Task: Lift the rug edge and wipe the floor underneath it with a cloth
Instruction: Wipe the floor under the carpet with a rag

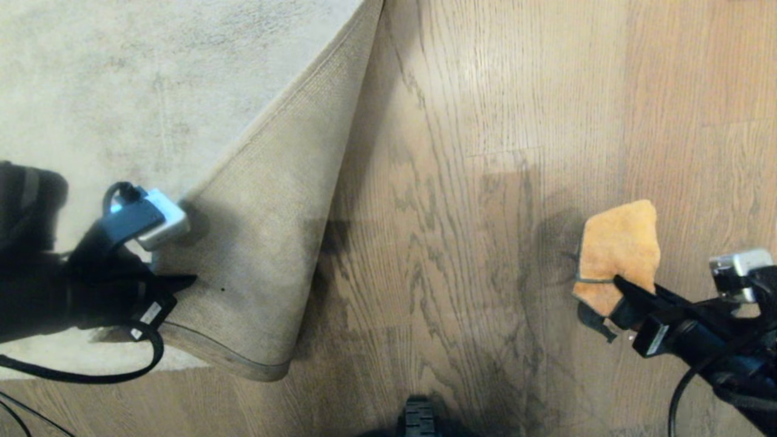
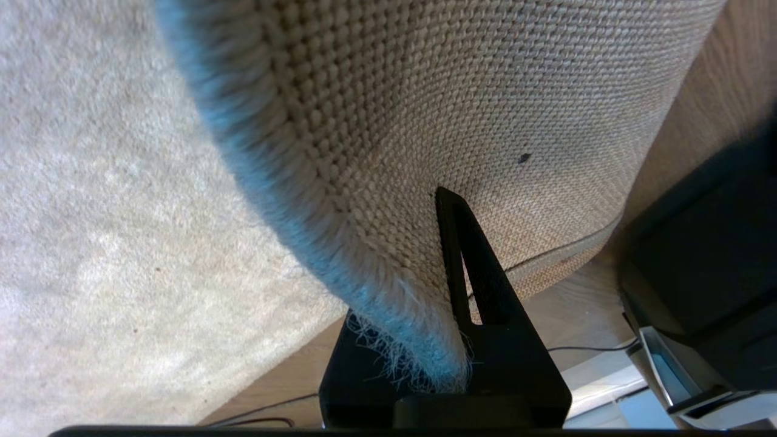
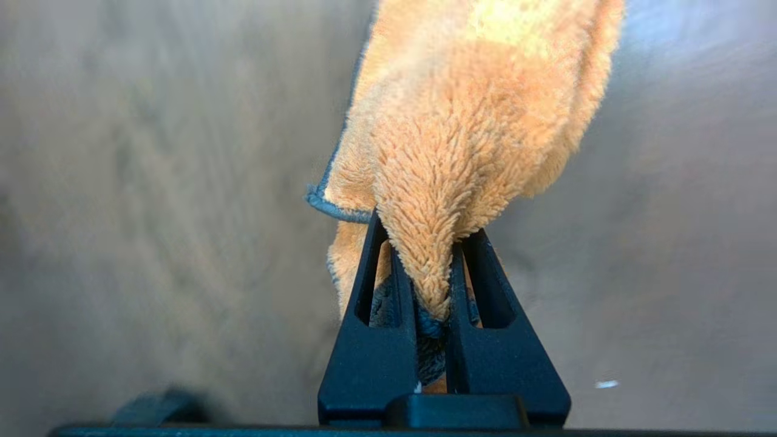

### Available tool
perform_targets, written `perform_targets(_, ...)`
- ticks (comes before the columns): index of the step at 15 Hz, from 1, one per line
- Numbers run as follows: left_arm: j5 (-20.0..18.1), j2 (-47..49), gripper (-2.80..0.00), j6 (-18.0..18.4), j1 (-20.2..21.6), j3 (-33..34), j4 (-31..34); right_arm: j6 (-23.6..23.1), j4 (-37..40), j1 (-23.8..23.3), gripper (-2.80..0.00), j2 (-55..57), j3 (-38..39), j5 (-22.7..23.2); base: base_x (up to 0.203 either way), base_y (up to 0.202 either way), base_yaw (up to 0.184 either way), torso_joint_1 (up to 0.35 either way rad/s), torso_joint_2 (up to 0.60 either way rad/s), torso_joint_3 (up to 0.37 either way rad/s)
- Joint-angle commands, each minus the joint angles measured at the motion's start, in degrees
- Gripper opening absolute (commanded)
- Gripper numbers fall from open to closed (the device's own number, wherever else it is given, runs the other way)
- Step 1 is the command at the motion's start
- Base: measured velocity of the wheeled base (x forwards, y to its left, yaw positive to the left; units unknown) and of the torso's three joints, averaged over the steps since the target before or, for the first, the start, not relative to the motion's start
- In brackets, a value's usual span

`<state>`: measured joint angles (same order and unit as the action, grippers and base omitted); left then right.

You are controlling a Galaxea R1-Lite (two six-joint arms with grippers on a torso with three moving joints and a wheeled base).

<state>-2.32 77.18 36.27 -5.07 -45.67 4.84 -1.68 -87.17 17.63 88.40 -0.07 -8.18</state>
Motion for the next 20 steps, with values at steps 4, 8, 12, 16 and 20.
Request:
perform_targets(4, -0.1, -0.7, -2.80, 0.0, -1.2, 0.1, 0.0, -2.3, -1.7, -9.6, -2.80, -9.2, 0.1, 0.2, 0.000, 0.000, 0.000, 0.000, 0.00, 0.000)
perform_targets(8, -0.1, -1.9, -2.80, 0.0, -1.8, 0.3, 0.1, -2.2, -1.4, -16.7, -2.80, -13.8, 0.1, 0.3, 0.000, 0.000, 0.000, 0.000, 0.00, 0.000)
perform_targets(12, -0.1, -3.3, -2.80, 0.0, -2.5, 2.3, 0.0, -2.5, 6.0, -17.8, -2.80, -23.1, 0.1, 0.3, 0.000, 0.000, 0.000, 0.000, 0.00, 0.000)
perform_targets(16, 0.0, -3.8, -2.80, 0.0, -2.5, 2.9, 0.0, -2.7, 21.5, -18.1, -2.80, -36.6, 0.0, 3.1, 0.000, 0.000, 0.000, 0.000, 0.00, 0.000)
perform_targets(20, 0.0, -4.3, -2.80, 0.0, -2.5, 3.0, 0.0, -3.1, 45.9, -18.0, -2.80, -55.4, -1.7, 8.1, 0.000, 0.000, 0.000, 0.000, 0.00, 0.000)
